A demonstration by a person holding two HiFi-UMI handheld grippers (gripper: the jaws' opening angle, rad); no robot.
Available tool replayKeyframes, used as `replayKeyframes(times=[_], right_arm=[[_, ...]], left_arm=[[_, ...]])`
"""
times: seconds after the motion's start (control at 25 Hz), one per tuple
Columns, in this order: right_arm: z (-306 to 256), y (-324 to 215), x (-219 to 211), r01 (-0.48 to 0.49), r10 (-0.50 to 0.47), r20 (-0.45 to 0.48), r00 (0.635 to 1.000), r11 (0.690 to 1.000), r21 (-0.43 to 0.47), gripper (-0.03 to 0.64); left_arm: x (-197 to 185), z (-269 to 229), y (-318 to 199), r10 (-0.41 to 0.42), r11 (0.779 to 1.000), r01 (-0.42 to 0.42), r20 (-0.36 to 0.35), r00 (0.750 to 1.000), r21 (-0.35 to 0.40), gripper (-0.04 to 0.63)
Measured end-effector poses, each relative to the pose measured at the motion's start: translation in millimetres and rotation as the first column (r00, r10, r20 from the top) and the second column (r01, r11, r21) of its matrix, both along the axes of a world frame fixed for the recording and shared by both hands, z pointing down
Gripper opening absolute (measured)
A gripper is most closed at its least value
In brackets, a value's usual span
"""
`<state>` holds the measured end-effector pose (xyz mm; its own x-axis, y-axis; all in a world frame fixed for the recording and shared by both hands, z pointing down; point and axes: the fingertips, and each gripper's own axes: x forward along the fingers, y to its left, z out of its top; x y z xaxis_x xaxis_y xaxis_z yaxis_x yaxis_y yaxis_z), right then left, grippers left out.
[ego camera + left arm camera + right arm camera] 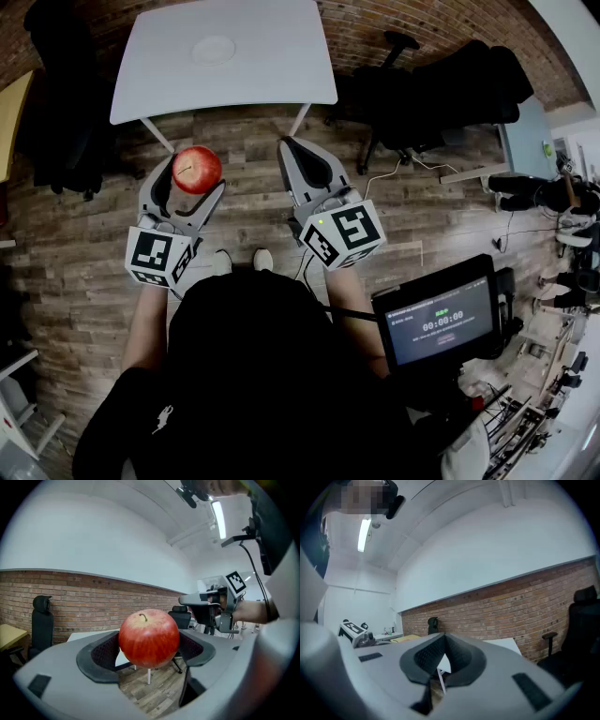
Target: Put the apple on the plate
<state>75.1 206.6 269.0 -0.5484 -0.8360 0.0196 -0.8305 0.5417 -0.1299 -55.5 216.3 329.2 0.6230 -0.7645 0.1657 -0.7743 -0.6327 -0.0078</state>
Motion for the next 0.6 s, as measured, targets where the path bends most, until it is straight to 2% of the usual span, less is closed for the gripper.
replayKeyframes(times=[0.4,0.6], right_arm=[[7,6,1,0.004,-0.004,-0.05,0.999,1.0,0.002,0.003],[4,-5,21,0.036,-0.036,-0.044,0.998,0.999,-0.003,0.003]], left_arm=[[3,4,5,-0.009,1.0,0.009,-0.001,1.0,-0.001,0.394],[21,0,-6,-0.04,0.999,0.04,0.008,0.999,-0.006,0.394]])
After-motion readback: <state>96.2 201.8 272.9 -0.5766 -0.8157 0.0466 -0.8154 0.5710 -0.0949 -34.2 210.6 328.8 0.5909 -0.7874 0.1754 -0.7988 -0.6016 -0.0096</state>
